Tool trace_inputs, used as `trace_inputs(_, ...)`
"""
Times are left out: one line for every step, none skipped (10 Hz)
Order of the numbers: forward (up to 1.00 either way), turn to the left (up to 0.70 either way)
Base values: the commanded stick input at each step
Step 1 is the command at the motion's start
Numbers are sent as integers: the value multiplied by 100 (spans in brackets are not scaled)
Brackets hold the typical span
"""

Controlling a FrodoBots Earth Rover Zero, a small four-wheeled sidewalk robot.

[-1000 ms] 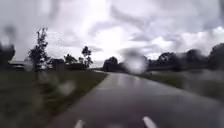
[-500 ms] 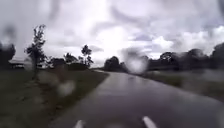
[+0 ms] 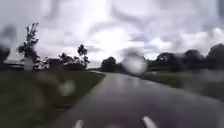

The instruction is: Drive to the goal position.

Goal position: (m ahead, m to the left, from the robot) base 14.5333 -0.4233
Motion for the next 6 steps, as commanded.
trace_inputs(85, 0)
trace_inputs(85, -10)
trace_inputs(85, -34)
trace_inputs(85, -24)
trace_inputs(85, -3)
trace_inputs(85, 0)
